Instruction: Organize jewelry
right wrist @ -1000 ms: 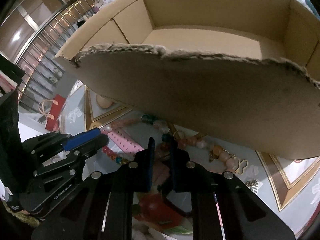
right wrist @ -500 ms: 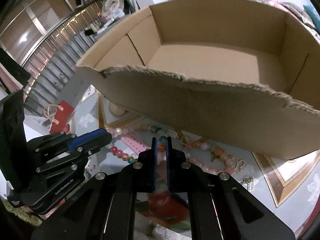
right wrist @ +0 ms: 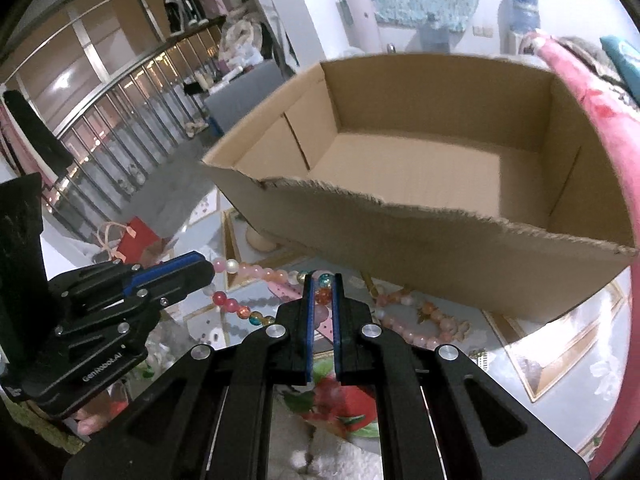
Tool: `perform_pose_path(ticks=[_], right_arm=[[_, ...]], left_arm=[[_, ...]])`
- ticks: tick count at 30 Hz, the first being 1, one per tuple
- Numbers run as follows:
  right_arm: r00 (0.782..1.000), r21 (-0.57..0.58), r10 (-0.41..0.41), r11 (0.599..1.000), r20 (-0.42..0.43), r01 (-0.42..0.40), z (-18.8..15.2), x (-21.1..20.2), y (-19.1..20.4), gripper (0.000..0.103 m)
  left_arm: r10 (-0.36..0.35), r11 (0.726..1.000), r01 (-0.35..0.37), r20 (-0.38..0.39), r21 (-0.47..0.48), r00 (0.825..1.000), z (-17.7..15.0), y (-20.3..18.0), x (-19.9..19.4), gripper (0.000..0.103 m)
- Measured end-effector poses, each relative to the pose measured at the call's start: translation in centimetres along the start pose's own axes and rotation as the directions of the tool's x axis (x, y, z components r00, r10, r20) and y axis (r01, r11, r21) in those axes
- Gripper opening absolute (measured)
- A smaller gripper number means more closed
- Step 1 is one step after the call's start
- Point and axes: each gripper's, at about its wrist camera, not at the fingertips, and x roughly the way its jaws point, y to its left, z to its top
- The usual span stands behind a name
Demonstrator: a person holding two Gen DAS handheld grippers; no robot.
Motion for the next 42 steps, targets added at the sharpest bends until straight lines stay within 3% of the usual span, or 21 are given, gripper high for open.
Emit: perform_pose_path(ticks=[5, 6, 7, 8, 17, 21, 27, 30, 34, 37, 42], right_arm=[[0.997, -0.022, 0.004, 1.000, 0.081, -0.002, 0.6, -1.9, 0.5, 0.005], [0.995, -0.028, 0.005, 1.000, 0.098, -0.002, 0.8, -2.3, 0.6, 0.000], [0.993, -0.036, 0.008, 0.999, 0.117, -0.003, 1.3, -2.7, 0.6, 0.000], [0.991, -0.041, 0.015, 0.999, 0.136, -0.010, 1.8, -3.2, 0.6, 0.000], [0.967, -0.061, 0.041, 0.998, 0.252, -0.027, 6.6, -6.0, -0.9, 0.000], [0.961, 0.006, 0.015, 1.000, 0.278, -0.017, 5.8, -6.8, -3.8, 0.000], [0.986, 0.078, 0.052, 0.995, 0.156, -0.065, 2.1, -4.8, -7.0, 0.003], [0.994, 0.106, 0.078, 0.991, 0.080, -0.086, 0.3, -3.1, -6.8, 0.011], [0.991, 0.174, 0.132, 0.976, 0.013, -0.132, -1.1, -1.4, -6.1, 0.022], [0.988, 0.202, 0.152, 0.969, -0.028, -0.143, -1.1, -0.1, -5.5, 0.028], [0.987, 0.190, 0.150, 0.972, -0.057, -0.136, -0.6, 0.9, -4.7, 0.036]], left_arm=[[-0.016, 1.000, 0.015, 0.044, 0.025, 0.999, 1.7, -0.8, -2.4, 0.008], [-0.019, 0.999, 0.017, 0.054, 0.030, 0.998, 2.2, -0.9, -2.7, 0.008], [-0.025, 0.999, 0.022, 0.070, 0.038, 0.997, 2.8, -1.1, -3.2, 0.008], [-0.030, 0.999, 0.026, 0.085, 0.045, 0.996, 3.5, -1.3, -3.6, 0.000], [-0.105, 0.989, 0.084, 0.182, 0.122, 0.978, 9.3, -2.8, -5.1, 0.000], [-0.072, 0.993, 0.059, 0.130, 0.106, 0.989, 9.2, -2.4, -3.5, 0.000], [-0.052, 0.998, 0.051, 0.015, 0.046, 0.999, 5.4, 0.1, -1.4, 0.000], [-0.055, 0.998, 0.055, -0.047, 0.000, 0.997, 3.4, 1.0, 0.0, 0.000], [-0.063, 0.997, 0.058, -0.118, -0.052, 0.991, 1.5, 1.6, 2.1, 0.000], [-0.065, 0.997, 0.059, -0.130, -0.051, 0.989, 0.9, 1.6, 2.8, 0.001], [-0.069, 0.997, 0.062, -0.154, -0.055, 0.986, 0.2, 1.7, 3.7, 0.011]])
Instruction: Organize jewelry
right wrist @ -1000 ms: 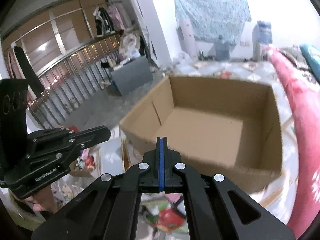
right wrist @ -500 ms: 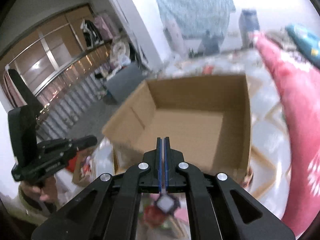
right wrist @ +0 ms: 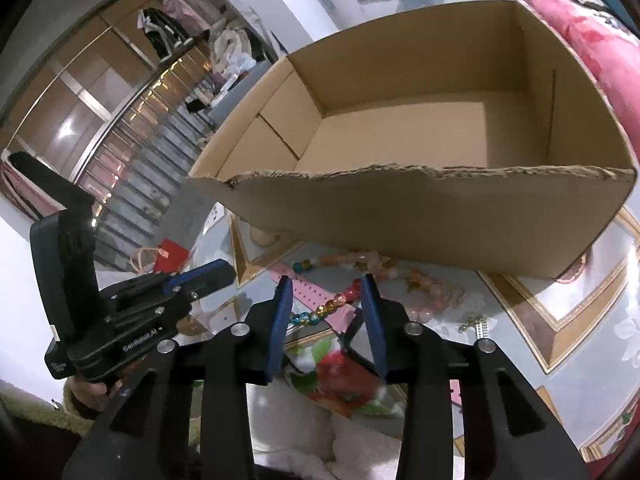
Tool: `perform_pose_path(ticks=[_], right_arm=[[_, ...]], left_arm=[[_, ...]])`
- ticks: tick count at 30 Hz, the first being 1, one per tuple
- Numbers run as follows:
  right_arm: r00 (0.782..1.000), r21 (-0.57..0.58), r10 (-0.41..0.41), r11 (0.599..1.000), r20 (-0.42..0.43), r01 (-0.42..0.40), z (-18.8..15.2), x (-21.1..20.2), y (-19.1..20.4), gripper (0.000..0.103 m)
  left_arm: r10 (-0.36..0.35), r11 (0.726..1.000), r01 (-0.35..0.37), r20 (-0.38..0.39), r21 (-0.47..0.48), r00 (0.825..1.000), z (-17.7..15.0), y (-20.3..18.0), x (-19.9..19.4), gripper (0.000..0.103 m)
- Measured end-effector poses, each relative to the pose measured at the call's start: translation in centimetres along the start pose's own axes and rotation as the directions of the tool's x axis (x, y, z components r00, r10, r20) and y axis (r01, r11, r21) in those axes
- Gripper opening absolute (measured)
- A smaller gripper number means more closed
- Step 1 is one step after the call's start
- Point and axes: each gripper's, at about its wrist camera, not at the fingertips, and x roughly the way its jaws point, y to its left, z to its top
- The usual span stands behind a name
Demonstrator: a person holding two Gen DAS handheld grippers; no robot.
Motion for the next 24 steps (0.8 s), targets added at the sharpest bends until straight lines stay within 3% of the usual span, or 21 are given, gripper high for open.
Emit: perform_pose_path(ticks=[8, 18, 24], right_arm=[[1.000, 0.004, 0.000, 1.000, -0.025, 0.000, -0.5, 0.5, -0.2, 0.038], [1.000, 0.010, 0.008, 1.000, -0.026, -0.008, -0.1, 0.7, -1.3, 0.038], [0.998, -0.023, 0.010, 1.000, -0.060, -0.011, -0.1, 1.5, -1.2, 0.023]], left_arm=[[0.015, 0.999, -0.016, -0.035, -0.031, 0.999, -0.5, 0.5, 0.9, 0.032], [0.034, 0.999, -0.036, -0.051, -0.039, 0.998, -1.0, 0.2, 1.9, 0.034], [0.021, 0.999, -0.023, -0.048, -0.036, 0.999, -1.3, -0.1, 2.3, 0.033]])
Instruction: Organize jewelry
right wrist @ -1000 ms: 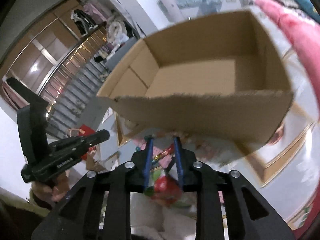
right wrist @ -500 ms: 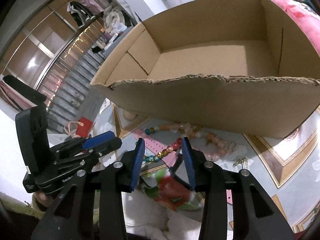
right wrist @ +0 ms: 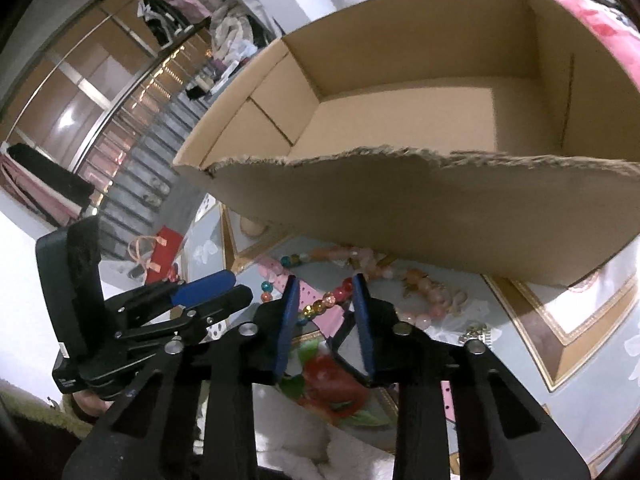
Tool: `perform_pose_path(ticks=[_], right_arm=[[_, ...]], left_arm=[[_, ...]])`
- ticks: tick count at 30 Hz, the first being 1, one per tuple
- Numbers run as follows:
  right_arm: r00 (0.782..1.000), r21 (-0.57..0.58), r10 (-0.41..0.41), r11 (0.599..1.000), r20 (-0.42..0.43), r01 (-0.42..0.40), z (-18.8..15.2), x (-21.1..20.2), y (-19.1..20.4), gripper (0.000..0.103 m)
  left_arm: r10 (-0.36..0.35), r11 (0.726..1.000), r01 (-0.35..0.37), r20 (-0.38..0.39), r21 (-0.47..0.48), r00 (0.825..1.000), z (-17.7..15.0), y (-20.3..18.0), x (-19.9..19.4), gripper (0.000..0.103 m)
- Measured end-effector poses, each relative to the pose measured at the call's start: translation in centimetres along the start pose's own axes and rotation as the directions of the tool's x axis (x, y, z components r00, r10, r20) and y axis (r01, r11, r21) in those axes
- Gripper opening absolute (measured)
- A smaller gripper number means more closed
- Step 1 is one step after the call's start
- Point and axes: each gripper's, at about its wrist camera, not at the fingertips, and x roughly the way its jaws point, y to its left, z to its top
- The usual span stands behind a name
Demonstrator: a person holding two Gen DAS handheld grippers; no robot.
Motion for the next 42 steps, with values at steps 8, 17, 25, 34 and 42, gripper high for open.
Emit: perform_pose_path(ticks=[8, 17, 25, 34, 42], right_arm=[[0.996, -0.027, -0.067, 0.998, -0.058, 0.065, 0.7, 1.7, 0.5, 0.018], [0.982, -0.031, -0.162, 0.987, -0.094, 0.160, 1.3, 3.0, 0.0, 0.020], [0.975, -0.048, -0.201, 0.979, -0.098, 0.197, 1.9, 3.5, 0.3, 0.020], [0.966, -0.086, -0.218, 0.975, -0.139, 0.207, 2.1, 4.0, 1.1, 0.021], [0.957, -0.088, -0.247, 0.968, -0.153, 0.236, 1.8, 4.5, 0.8, 0.018]], left_arm=[[0.008, 0.999, -0.007, -0.027, 0.037, 1.000, 0.0, -0.1, 1.2, 0.018], [-0.014, 0.999, 0.016, -0.046, 0.041, 0.999, 0.2, -0.1, 2.0, 0.016], [-0.031, 0.998, 0.033, -0.054, 0.045, 0.998, 0.4, -0.1, 2.3, 0.012], [-0.024, 0.999, 0.026, -0.058, 0.038, 0.998, 0.3, 0.1, 2.2, 0.012], [-0.021, 0.999, 0.023, -0.054, 0.036, 0.998, 0.2, 0.0, 2.3, 0.012]])
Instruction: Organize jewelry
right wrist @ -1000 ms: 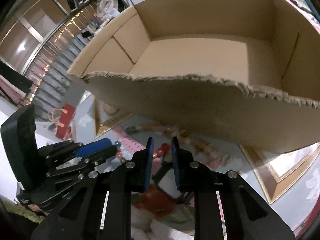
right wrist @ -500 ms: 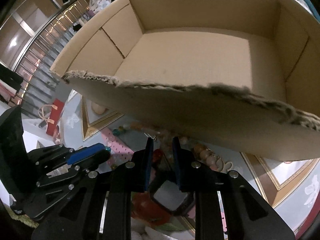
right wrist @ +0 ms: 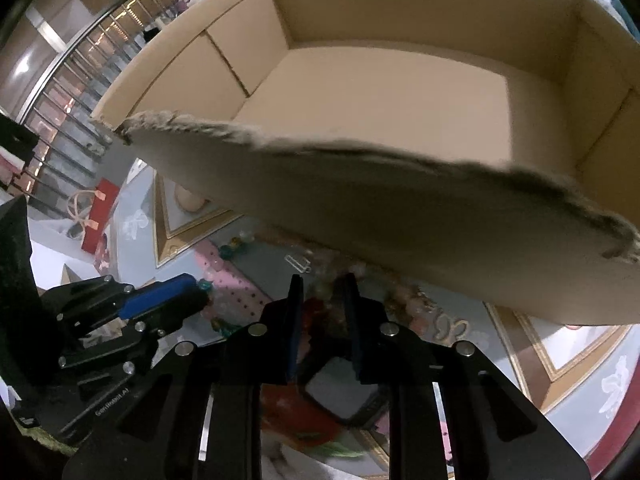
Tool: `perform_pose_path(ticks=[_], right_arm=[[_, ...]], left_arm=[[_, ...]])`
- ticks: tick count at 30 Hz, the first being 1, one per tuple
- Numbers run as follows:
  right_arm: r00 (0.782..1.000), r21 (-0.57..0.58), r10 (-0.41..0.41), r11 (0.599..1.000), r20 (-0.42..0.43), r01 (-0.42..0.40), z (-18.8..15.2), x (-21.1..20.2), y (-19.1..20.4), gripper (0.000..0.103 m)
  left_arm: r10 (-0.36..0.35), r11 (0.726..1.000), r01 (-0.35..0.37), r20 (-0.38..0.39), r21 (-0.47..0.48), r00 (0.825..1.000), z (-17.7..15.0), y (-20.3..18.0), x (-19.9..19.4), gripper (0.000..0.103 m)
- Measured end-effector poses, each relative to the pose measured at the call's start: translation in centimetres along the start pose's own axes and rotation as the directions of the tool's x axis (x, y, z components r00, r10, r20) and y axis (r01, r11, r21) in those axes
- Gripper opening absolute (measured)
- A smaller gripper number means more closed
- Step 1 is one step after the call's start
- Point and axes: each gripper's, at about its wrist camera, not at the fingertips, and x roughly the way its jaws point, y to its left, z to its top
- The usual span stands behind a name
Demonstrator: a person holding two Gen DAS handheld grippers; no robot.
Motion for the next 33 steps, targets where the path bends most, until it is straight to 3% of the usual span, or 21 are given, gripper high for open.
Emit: perform_pose_path(ticks=[18, 20, 22, 26, 33], right_arm=[[1.000, 0.019, 0.003, 1.000, 0.003, -0.003, 0.1, -0.4, -0.3, 0.020], [1.000, 0.009, -0.022, 1.000, 0.011, 0.022, 0.0, -0.4, 0.1, 0.011], [1.000, 0.010, -0.024, 1.000, 0.016, 0.024, -0.1, -0.4, 0.1, 0.009], [0.999, 0.029, -0.001, 1.000, 0.040, 0.000, -0.3, -1.1, -0.3, 0.008], [0.993, 0.010, 0.012, 1.000, 0.114, -0.014, -0.5, -3.2, -0.1, 0.007]], left_arm=[[-0.001, 1.000, 0.001, 0.009, -0.005, 1.000, -0.2, 0.4, -0.1, 0.012], [0.004, 1.000, -0.004, 0.013, -0.003, 1.000, -0.2, 0.2, -0.1, 0.011], [0.006, 1.000, -0.006, 0.019, -0.002, 1.000, -0.2, 0.1, -0.2, 0.009], [0.031, 0.999, -0.032, 0.045, 0.021, 0.999, -0.2, -0.3, -0.6, 0.000], [0.019, 0.999, -0.022, 0.100, 0.024, 0.995, -0.3, -0.3, -2.1, 0.000]])
